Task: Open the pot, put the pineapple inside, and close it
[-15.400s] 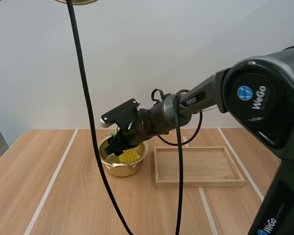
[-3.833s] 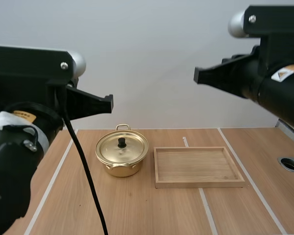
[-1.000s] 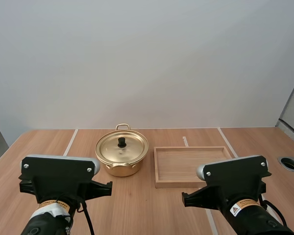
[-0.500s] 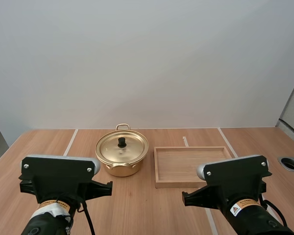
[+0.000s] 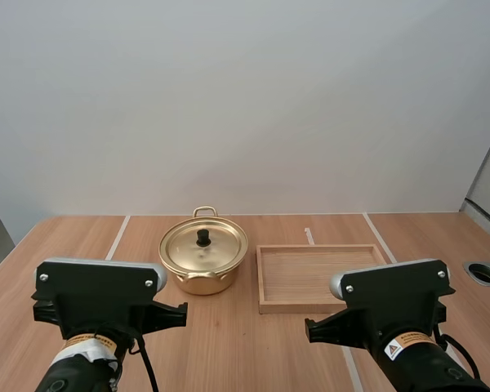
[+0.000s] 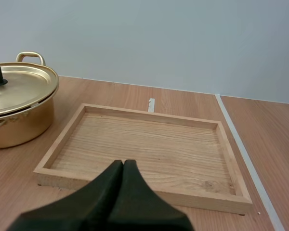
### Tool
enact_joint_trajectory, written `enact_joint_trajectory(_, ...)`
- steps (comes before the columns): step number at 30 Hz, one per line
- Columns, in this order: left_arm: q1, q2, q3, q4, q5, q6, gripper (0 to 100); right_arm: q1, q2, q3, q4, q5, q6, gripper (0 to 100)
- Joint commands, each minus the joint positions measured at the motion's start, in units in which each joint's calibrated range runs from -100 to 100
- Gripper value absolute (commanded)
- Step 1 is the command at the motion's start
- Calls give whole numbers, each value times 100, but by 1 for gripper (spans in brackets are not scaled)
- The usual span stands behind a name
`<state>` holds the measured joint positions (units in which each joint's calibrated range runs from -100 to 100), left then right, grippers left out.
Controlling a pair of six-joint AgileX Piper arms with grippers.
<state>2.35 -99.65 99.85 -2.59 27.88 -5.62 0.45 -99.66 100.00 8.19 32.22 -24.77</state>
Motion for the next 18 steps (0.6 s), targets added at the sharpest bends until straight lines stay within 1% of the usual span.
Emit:
enact_joint_trajectory(1,-17,-35,15,1,-59,-60,0,-21,-34,0,11,-116,-15,0)
enact_joint_trajectory(10,-17,-35,15,1,-59,-60,0,-20,-34,0,11,-116,-15,0)
enact_joint_trajectory(15,-194,-35,15,2,-59,-60,0,-20,-34,0,11,-135,-15,0)
enact_joint_trajectory(18,-197,-35,15,2,-59,-60,0,-20,-34,0,11,-113,-15,0)
